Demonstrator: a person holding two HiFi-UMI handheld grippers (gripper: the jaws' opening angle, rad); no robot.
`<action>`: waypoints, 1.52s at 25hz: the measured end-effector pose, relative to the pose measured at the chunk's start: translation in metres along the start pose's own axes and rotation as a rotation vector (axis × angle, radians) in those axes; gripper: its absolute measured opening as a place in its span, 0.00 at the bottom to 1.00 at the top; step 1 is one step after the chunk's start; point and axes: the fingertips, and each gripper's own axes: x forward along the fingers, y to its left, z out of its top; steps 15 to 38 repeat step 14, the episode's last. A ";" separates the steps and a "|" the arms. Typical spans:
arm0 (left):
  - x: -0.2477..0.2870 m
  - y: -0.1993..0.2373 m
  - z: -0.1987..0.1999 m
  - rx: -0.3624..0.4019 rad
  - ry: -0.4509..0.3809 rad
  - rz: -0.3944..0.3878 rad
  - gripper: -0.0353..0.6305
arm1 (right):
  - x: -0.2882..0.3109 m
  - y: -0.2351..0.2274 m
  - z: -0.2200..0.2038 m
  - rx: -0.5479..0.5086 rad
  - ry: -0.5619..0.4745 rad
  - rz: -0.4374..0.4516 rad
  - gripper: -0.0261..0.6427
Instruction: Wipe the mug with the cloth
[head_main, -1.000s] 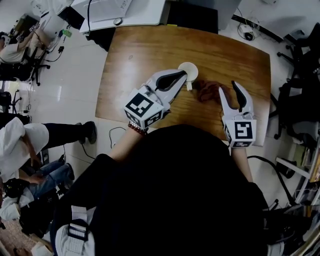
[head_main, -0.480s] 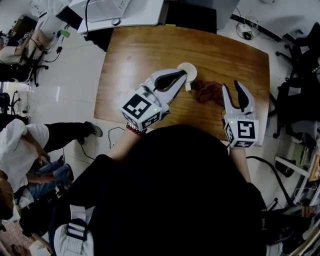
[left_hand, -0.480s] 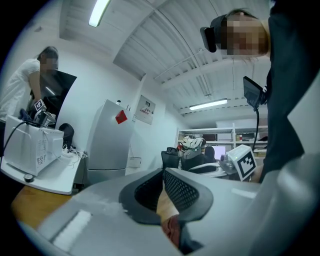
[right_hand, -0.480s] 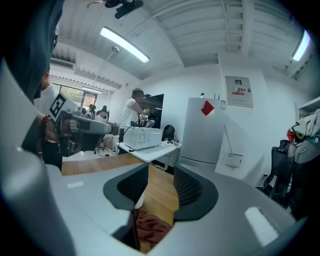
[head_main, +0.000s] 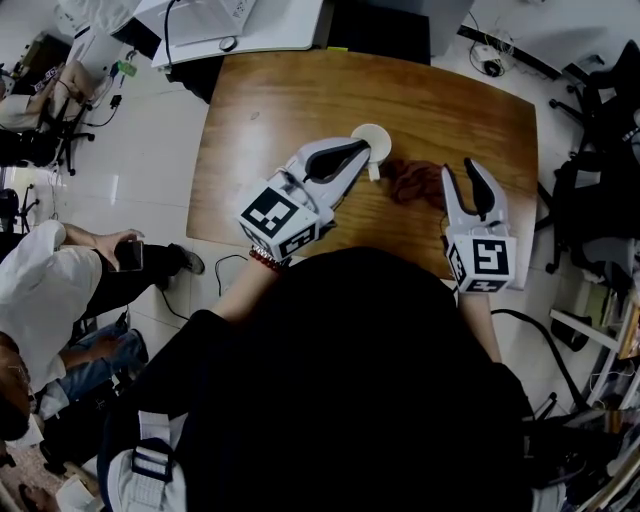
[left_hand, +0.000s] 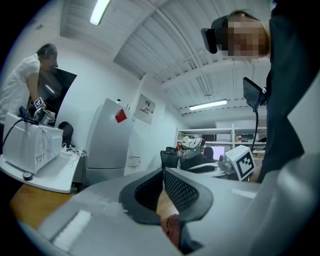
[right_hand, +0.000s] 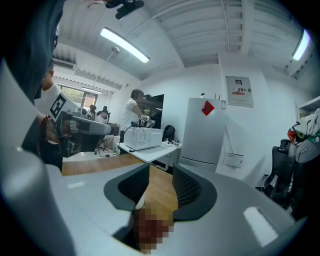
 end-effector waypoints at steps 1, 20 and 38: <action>0.000 -0.001 0.000 0.000 0.002 -0.003 0.06 | -0.001 0.000 0.000 0.000 -0.001 -0.001 0.26; 0.000 -0.008 0.005 0.001 0.003 -0.024 0.06 | -0.001 0.005 0.004 0.005 -0.003 0.010 0.25; 0.000 -0.008 0.005 0.001 0.003 -0.024 0.06 | -0.001 0.005 0.004 0.005 -0.003 0.010 0.25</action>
